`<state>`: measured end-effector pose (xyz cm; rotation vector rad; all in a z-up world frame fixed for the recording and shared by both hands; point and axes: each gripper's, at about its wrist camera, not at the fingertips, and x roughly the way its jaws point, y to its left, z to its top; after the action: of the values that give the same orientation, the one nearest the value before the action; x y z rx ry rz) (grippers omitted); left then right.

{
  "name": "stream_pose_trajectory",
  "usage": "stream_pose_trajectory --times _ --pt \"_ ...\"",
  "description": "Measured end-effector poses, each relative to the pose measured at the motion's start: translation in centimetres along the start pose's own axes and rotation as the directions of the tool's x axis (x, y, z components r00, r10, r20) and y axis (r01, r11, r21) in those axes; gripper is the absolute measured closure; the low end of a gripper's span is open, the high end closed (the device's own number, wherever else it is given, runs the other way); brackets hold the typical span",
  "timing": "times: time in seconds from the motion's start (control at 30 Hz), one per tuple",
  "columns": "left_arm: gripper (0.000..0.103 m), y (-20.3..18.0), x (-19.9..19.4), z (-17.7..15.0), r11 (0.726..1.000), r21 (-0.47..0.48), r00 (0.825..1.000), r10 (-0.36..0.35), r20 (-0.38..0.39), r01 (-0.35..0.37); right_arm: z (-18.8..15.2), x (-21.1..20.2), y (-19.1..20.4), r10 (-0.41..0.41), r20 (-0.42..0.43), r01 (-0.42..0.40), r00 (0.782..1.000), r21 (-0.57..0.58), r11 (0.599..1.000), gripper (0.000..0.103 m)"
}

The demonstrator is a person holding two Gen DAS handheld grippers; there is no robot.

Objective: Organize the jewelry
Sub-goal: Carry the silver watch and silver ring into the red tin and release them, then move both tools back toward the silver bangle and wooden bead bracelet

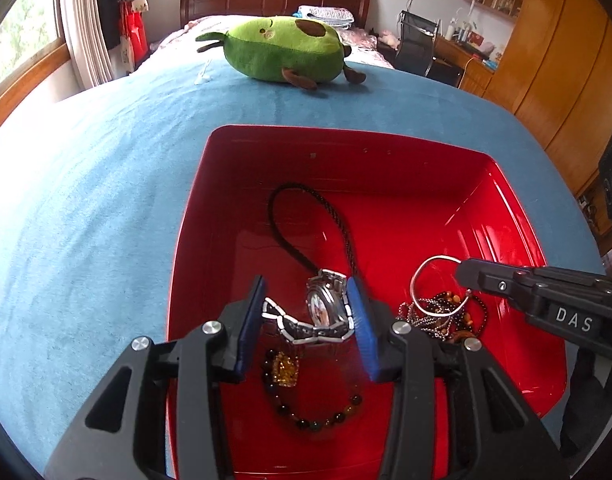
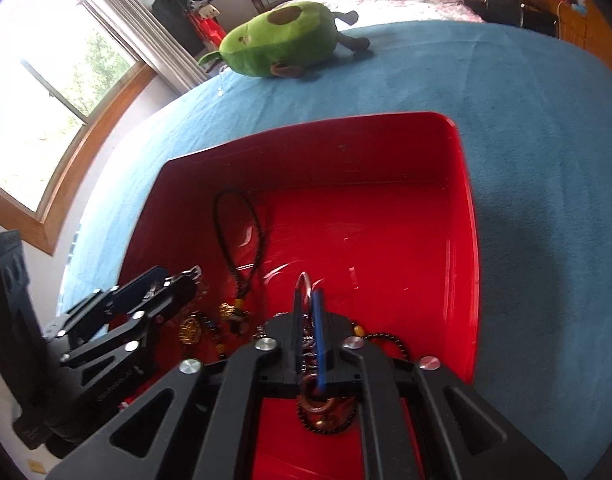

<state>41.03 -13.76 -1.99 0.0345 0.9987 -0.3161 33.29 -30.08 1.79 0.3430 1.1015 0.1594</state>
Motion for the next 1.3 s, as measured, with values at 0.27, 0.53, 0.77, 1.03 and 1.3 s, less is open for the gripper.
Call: stream_pose_trajectory --times 0.27,0.53,0.77,1.03,1.3 --pt "0.059 0.0 -1.6 0.0 1.0 0.002 0.999 0.01 0.051 -0.01 -0.4 -0.9 0.1 -0.023 0.027 0.024 0.999 -0.021 0.999 0.088" --pt "0.059 0.0 -3.3 -0.7 1.0 -0.005 0.997 0.026 0.067 -0.026 -1.8 -2.8 0.1 -0.052 0.063 0.054 0.997 -0.031 0.998 0.073" --pt "0.05 -0.2 -6.2 -2.3 1.0 0.004 0.995 0.028 0.094 -0.029 -4.6 -5.9 -0.5 -0.043 0.096 0.046 0.994 -0.032 0.998 0.069" --pt "0.016 -1.2 -11.4 -7.1 0.998 0.044 0.985 0.027 0.172 -0.035 -10.3 -11.0 -0.2 -0.071 0.139 0.081 0.988 -0.065 0.995 0.012" --pt "0.011 -2.4 -17.2 -13.1 0.997 0.072 0.969 0.013 0.247 -0.032 -17.5 -16.0 -0.2 0.054 0.168 -0.035 0.984 -0.11 0.993 0.009"
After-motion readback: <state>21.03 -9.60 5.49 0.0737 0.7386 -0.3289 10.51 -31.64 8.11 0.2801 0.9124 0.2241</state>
